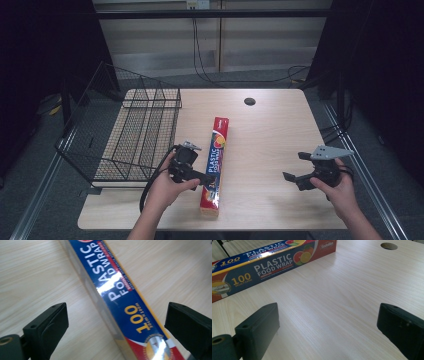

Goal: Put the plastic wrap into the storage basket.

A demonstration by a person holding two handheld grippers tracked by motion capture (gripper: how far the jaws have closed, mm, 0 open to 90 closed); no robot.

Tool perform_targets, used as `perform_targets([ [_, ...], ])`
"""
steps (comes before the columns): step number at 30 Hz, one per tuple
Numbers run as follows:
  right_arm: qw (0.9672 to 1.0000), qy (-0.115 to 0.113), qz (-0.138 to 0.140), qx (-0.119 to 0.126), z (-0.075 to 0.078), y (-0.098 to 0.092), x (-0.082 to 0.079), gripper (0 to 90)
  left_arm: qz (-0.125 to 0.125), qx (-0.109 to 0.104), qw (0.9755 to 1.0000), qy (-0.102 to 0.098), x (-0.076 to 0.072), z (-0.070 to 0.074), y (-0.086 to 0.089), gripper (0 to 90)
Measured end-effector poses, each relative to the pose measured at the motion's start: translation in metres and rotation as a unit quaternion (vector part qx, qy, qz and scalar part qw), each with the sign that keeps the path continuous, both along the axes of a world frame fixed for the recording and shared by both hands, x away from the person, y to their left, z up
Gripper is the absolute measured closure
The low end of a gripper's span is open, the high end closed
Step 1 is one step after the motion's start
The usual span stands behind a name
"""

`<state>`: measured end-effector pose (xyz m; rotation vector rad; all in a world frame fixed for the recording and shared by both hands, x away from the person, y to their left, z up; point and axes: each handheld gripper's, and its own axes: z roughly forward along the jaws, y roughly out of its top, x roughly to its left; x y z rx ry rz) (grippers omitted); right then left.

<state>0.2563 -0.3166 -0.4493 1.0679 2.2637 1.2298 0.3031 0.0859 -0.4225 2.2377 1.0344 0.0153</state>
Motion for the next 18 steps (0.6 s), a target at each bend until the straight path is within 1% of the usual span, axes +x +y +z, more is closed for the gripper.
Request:
perform_targets([
  [2, 1.0000, 0.000, -0.002, -0.001, 0.000, 0.000, -0.001, 3.9, -0.001, 0.000, 1.0000, -0.001, 0.001, 0.001, -0.001, 4.8],
  [3, 1.0000, 0.000, -0.002, -0.001, 0.000, 0.000, -0.001, 3.9, 0.001, -0.002, 1.0000, 0.000, 0.000, 0.001, -0.002, 4.8],
  [4, 1.0000, -0.001, -0.003, -0.001, 0.001, 0.000, -0.001, 3.9, -0.001, -0.001, 1.0000, 0.002, 0.001, 0.001, -0.002, 4.8],
  [6, 1.0000, -0.004, -0.007, 0.001, 0.002, -0.001, -0.001, 3.9, 0.001, -0.002, 1.0000, -0.002, 0.001, 0.001, -0.003, 4.9],
  [8, 1.0000, -0.003, -0.007, 0.002, 0.002, -0.002, -0.001, 3.9, -0.005, 0.001, 1.0000, 0.002, 0.002, 0.002, -0.003, 4.9],
  [9, 0.9999, -0.004, -0.009, 0.002, 0.001, -0.003, -0.001, 3.9, 0.002, -0.003, 1.0000, -0.002, 0.002, 0.002, -0.005, 4.9],
  [10, 0.9999, -0.001, -0.009, 0.004, 0.000, -0.003, -0.001, 3.9, -0.003, 0.001, 1.0000, 0.000, 0.002, 0.002, -0.005, 4.9],
  [11, 0.9999, -0.004, -0.013, 0.000, 0.000, -0.004, -0.001, 3.9, -0.002, 0.000, 1.0000, 0.001, 0.003, 0.002, -0.006, 4.9],
  [12, 0.9999, -0.001, -0.010, -0.005, -0.001, -0.004, -0.001, 3.9, -0.007, 0.000, 1.0000, 0.002, 0.004, 0.002, -0.007, 4.9],
  [13, 0.9999, -0.001, -0.010, -0.005, -0.001, -0.004, -0.001, 3.9, -0.003, 0.000, 1.0000, 0.001, 0.003, 0.002, -0.009, 4.9],
  [14, 0.9999, -0.002, -0.011, -0.002, -0.001, -0.004, -0.001, 3.9, -0.010, 0.004, 0.9999, 0.004, 0.004, 0.003, -0.013, 4.9],
  [16, 0.9999, -0.001, -0.012, -0.002, -0.001, -0.004, -0.001, 3.8, -0.009, 0.004, 1.0000, 0.001, 0.004, 0.004, -0.015, 4.9],
  [17, 0.9999, 0.001, -0.011, -0.001, -0.001, -0.004, 0.000, 3.8, -0.011, 0.004, 0.9999, 0.006, 0.006, 0.004, -0.017, 4.9],
  [18, 0.9999, 0.001, -0.013, -0.002, -0.001, -0.004, 0.000, 3.8, -0.015, 0.008, 0.9998, 0.005, 0.007, 0.005, -0.019, 4.9],
])
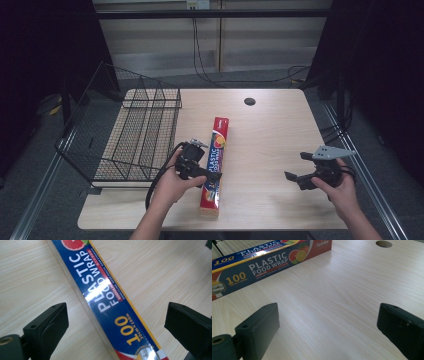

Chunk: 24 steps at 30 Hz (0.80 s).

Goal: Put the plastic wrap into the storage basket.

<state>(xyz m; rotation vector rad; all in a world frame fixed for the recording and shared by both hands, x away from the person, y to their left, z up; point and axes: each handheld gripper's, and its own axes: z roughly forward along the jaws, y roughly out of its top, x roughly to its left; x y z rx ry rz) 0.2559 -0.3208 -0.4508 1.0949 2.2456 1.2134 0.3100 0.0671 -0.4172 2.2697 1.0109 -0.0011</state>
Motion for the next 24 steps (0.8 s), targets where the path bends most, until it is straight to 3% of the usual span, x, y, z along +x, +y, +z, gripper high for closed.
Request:
perform_targets([
  [1, 1.0000, 0.000, -0.001, -0.002, 0.000, 0.001, 0.000, 3.8, 0.007, -0.008, 0.9999, -0.003, 0.001, 0.000, -0.003, 4.9],
  [5, 1.0000, -0.001, 0.001, -0.002, 0.001, 0.001, 0.000, 3.8, 0.010, 0.000, 0.9999, -0.004, 0.006, 0.001, -0.013, 5.2],
  [9, 1.0000, -0.002, 0.002, -0.007, 0.000, 0.002, 0.000, 3.9, 0.018, -0.007, 0.9998, 0.011, 0.014, -0.001, -0.019, 5.3],
  [20, 1.0000, -0.004, 0.002, 0.008, 0.004, -0.004, 0.002, 3.8, 0.050, 0.013, 0.9979, 0.038, 0.040, -0.011, -0.030, 6.5],
  [24, 0.9999, -0.005, -0.001, 0.010, 0.005, -0.006, 0.002, 3.8, 0.061, 0.023, 0.9960, 0.062, 0.048, -0.015, -0.037, 7.1],
])
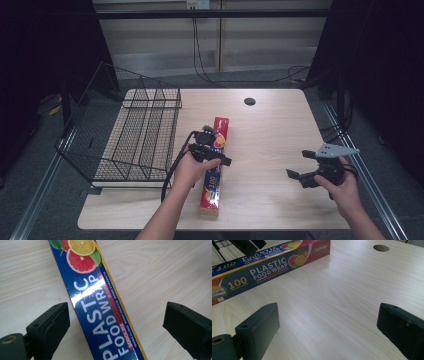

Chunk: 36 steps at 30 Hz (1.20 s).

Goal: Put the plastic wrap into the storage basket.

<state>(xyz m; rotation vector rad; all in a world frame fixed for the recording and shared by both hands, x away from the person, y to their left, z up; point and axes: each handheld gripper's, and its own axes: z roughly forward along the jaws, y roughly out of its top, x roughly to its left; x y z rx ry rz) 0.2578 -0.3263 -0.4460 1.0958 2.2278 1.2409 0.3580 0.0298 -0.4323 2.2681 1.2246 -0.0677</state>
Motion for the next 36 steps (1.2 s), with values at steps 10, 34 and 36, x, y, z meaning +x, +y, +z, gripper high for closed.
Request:
perform_targets([
  [10, 1.0000, -0.001, 0.007, 0.001, 0.001, 0.001, 0.001, 3.8, 0.031, 0.033, 0.9989, 0.016, 0.013, -0.013, -0.008, 10.7],
  [34, 1.0000, -0.003, 0.000, 0.009, 0.003, -0.002, 0.001, 3.8, 0.062, 0.065, 0.9946, 0.051, 0.020, -0.034, -0.018, 26.1],
  [36, 0.9999, -0.003, 0.000, 0.010, 0.003, -0.002, 0.001, 3.8, 0.069, 0.067, 0.9939, 0.053, 0.020, -0.035, -0.018, 26.7],
])
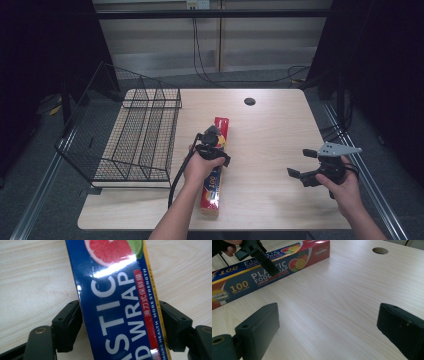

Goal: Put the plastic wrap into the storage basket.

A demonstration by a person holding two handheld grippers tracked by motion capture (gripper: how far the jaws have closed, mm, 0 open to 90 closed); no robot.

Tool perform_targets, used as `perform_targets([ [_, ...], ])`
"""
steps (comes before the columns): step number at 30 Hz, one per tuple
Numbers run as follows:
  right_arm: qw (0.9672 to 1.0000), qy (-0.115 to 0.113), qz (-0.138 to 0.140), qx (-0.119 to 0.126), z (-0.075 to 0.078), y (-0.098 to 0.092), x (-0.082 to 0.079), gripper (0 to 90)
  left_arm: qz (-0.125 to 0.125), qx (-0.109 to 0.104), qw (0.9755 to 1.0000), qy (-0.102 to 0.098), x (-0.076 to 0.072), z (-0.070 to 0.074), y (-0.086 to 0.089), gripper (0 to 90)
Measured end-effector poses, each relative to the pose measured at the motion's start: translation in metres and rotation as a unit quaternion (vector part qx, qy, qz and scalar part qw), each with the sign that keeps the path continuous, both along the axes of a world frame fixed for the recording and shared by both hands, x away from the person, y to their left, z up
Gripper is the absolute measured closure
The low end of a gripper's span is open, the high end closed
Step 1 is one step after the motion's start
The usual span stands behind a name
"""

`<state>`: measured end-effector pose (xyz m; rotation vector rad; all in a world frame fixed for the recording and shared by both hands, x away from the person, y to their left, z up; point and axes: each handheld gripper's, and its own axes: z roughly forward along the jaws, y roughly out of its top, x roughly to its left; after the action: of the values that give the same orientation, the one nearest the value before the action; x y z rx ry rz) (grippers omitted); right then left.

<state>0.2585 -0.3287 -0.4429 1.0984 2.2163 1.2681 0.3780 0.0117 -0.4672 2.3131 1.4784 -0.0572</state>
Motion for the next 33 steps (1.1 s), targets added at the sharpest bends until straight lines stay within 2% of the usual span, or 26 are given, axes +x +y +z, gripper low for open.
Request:
perform_targets([
  [2, 1.0000, 0.000, -0.001, 0.000, 0.000, 0.000, 0.000, 3.8, 0.008, 0.001, 1.0000, 0.005, 0.000, 0.001, -0.001, 27.5],
  [7, 1.0000, -0.001, 0.000, 0.001, 0.000, 0.000, 0.000, 3.8, 0.027, 0.021, 0.9993, 0.012, -0.002, 0.001, -0.007, 30.2],
  [12, 1.0000, -0.001, 0.002, 0.002, 0.000, 0.000, 0.000, 3.8, 0.026, 0.048, 0.9985, 0.009, -0.002, 0.007, -0.011, 37.9],
  [17, 1.0000, -0.002, 0.001, 0.004, 0.000, 0.000, 0.001, 3.8, 0.013, 0.078, 0.9967, 0.018, 0.000, 0.012, -0.012, 41.0],
  [20, 1.0000, -0.005, -0.001, 0.003, 0.000, -0.001, 0.000, 3.6, 0.015, 0.073, 0.9968, 0.028, 0.003, 0.013, -0.009, 41.7],
  [23, 1.0000, -0.007, 0.003, 0.004, 0.000, -0.001, 0.001, 3.4, 0.008, 0.084, 0.9960, 0.027, 0.005, 0.015, -0.008, 42.1],
  [24, 1.0000, -0.006, 0.002, 0.003, -0.001, -0.001, 0.001, 3.4, 0.010, 0.083, 0.9959, 0.035, 0.005, 0.018, -0.007, 42.2],
  [28, 1.0000, -0.005, -0.003, 0.002, -0.001, -0.001, 0.001, 2.6, 0.007, 0.087, 0.9957, 0.030, 0.007, 0.020, -0.006, 42.3],
  [33, 0.9999, -0.007, -0.003, 0.006, 0.000, -0.001, 0.001, 2.3, 0.014, 0.080, 0.9960, 0.036, 0.009, 0.024, -0.003, 42.5],
])
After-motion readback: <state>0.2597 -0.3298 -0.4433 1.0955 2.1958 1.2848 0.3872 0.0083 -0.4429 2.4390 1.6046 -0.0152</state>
